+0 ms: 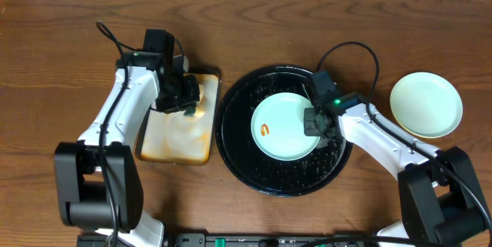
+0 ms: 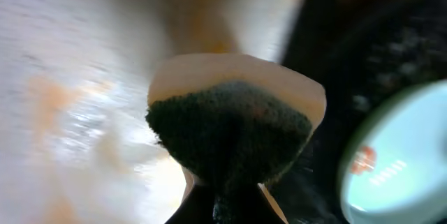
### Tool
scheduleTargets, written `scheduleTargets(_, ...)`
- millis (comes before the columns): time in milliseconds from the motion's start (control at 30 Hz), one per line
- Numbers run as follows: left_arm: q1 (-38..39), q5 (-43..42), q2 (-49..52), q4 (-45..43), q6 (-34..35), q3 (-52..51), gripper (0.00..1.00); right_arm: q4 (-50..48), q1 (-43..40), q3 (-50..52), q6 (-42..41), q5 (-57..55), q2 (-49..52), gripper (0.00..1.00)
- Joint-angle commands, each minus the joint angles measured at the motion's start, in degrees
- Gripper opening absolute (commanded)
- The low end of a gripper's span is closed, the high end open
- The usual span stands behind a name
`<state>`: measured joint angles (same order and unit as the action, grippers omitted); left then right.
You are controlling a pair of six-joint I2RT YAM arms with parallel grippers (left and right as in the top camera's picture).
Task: Clean dirty plates on tray and stack at the side
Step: 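Move the sponge onto the smaller light-blue plate and wipe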
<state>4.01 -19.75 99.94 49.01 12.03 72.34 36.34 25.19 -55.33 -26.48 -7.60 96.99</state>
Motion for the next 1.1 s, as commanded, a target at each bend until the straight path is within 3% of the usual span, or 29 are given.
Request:
scheduleTargets(0, 3.15, -7.52, -4.09, -0.9, 2.34, 1.2, 0.08, 0.04, -0.79, -0.39, 1.05, -2.47, -0.98, 0.01)
scheduleTargets(333, 18.67, -3.39, -4.07, -6.4, 16.0, 0.04, 0.08, 0.07, -0.79, -0.39, 1.05, -2.45, -0.98, 0.01)
scheduleTargets(533, 28.24, 0.68, 0.66, -10.6, 23.56, 0.04, 0.08, 0.04, -0.79, -0.39, 1.03, -2.43, -0.98, 0.01)
scheduleTargets(733, 32.89, 1.86, 6.95, -15.17, 29.16, 0.04, 0.08, 0.07, -0.79, -0.39, 1.03, -2.12, -0.98, 0.01)
scheduleTargets(967, 34.49, 2.97, 12.2, -19.65, 29.81, 0.04, 0.08, -0.17, -0.72, -0.39, 0.98, -1.95, -0.98, 0.01)
scheduleTargets(1067, 35.56, 5.46, 14.91, -19.15, 26.75, 0.04, 0.08, -0.17, -0.72, -0.39, 0.83, -1.95, -0.98, 0.01)
